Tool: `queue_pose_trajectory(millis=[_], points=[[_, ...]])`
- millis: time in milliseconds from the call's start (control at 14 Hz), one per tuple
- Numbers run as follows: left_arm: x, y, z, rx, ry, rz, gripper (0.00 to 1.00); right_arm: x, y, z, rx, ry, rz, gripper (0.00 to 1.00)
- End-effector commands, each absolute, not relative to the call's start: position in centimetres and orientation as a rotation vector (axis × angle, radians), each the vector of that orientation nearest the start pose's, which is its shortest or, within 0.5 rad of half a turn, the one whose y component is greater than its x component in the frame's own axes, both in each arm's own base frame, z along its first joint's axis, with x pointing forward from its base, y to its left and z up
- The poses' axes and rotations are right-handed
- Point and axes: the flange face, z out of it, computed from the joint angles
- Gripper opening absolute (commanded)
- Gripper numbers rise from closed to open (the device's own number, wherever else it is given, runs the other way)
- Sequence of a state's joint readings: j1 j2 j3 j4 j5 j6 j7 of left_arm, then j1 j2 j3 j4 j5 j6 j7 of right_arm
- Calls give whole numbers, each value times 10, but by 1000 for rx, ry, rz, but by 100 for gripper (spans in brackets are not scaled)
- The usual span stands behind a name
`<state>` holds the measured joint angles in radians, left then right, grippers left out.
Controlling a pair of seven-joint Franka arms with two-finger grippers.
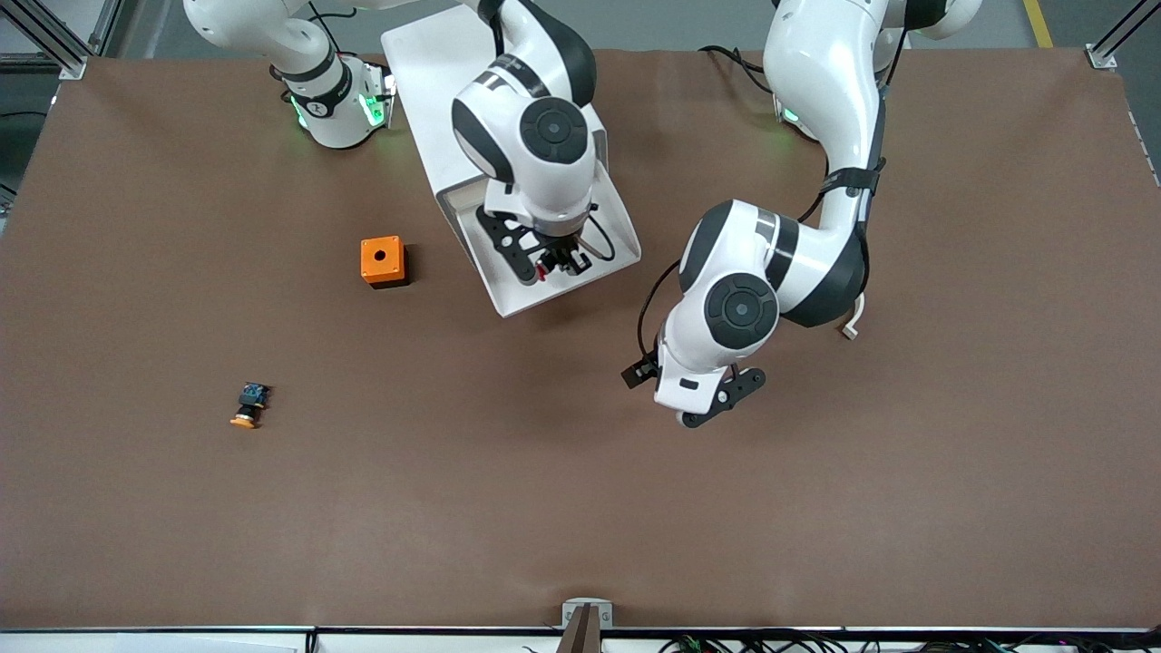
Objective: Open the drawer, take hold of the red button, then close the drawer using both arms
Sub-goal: 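Lift the red button out with the right gripper while the left gripper approaches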
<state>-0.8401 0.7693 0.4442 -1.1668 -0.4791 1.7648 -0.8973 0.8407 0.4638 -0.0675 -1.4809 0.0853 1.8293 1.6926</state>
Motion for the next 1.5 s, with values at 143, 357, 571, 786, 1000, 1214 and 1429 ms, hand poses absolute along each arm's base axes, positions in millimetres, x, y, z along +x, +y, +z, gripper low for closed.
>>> queue_pose_trajectory(millis=[143, 357, 571, 786, 1000, 1214, 1429], points=[[600, -427, 346, -3069, -727, 277, 99, 507, 427, 452, -2951, 1263, 213, 0], [589, -441, 342, -3069, -686, 286, 99, 524, 388, 479, -2990, 1107, 198, 0], [575, -455, 334, -3064, -658, 313, 99, 547, 347, 492, -3006, 980, 188, 0], [567, -459, 327, -3055, -643, 331, 99, 565, 308, 488, -3042, 878, 211, 0], [559, -466, 323, -3050, -620, 339, 99, 589, 265, 478, -3056, 776, 213, 0], [546, -478, 319, -3046, -587, 348, 99, 608, 217, 445, -3068, 635, 189, 0], [534, -491, 313, -3044, -548, 354, 99, 615, 192, 423, -3154, 592, 115, 0]])
